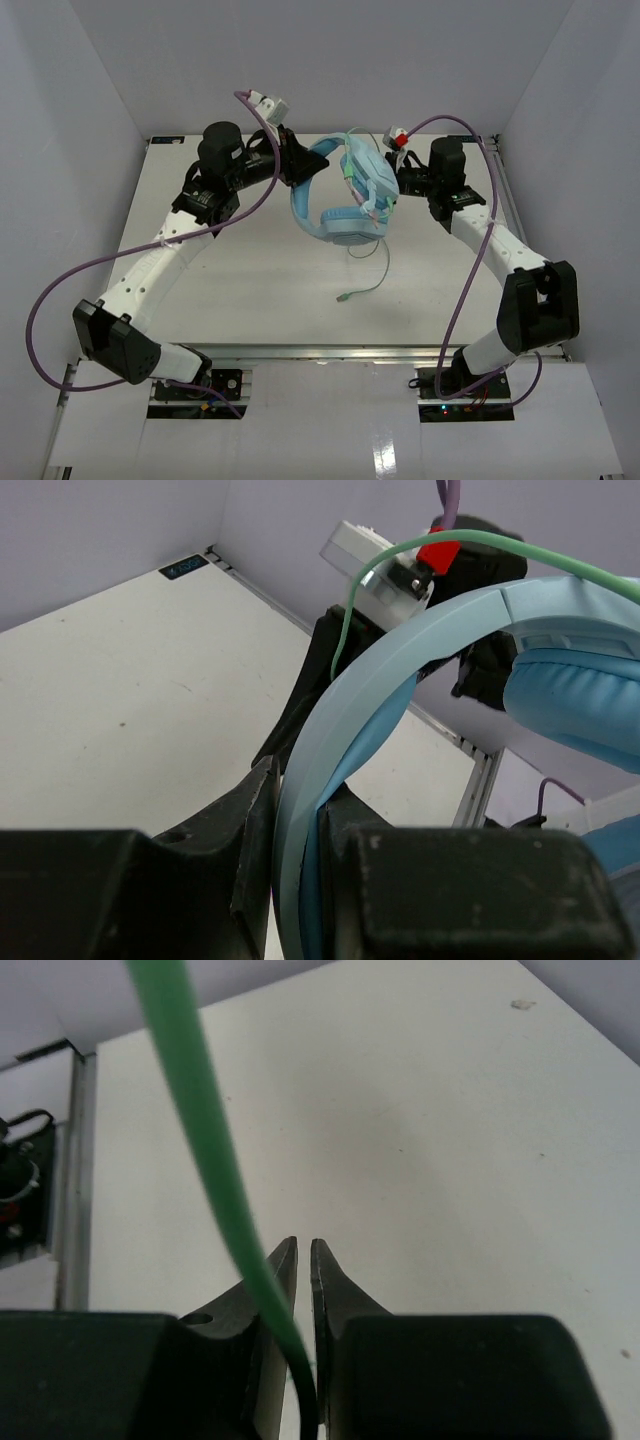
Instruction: Wrap the headphones
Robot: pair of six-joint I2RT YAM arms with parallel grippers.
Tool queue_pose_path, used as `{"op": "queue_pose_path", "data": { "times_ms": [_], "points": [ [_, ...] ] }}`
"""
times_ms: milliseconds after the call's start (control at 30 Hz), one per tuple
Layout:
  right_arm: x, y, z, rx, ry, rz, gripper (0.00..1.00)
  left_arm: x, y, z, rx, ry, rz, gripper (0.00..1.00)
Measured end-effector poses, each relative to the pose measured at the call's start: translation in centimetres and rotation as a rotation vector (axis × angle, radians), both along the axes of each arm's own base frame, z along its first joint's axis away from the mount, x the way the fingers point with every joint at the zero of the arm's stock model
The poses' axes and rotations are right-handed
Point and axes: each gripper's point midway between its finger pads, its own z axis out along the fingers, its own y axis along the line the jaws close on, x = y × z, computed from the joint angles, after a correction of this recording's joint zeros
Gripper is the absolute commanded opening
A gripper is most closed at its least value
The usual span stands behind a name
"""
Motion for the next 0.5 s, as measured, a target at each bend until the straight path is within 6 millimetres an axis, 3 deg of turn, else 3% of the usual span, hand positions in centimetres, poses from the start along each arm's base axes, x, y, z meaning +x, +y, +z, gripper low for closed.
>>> {"op": "queue_pose_path", "data": {
  "times_ms": [233, 500],
  "points": [
    [-1.8, 1.2, -0.2, 0.143, 0.126, 0.107, 0.18, 2.4, 0.9, 4.0, -0.068, -0.003, 0.149, 0.0],
    [-3.0, 2.3, 0.2, 0.271, 0.289, 0.219, 0.19, 6.1, 2.1, 3.2, -0.089, 0.048, 0.335, 0.0]
  ]
}}
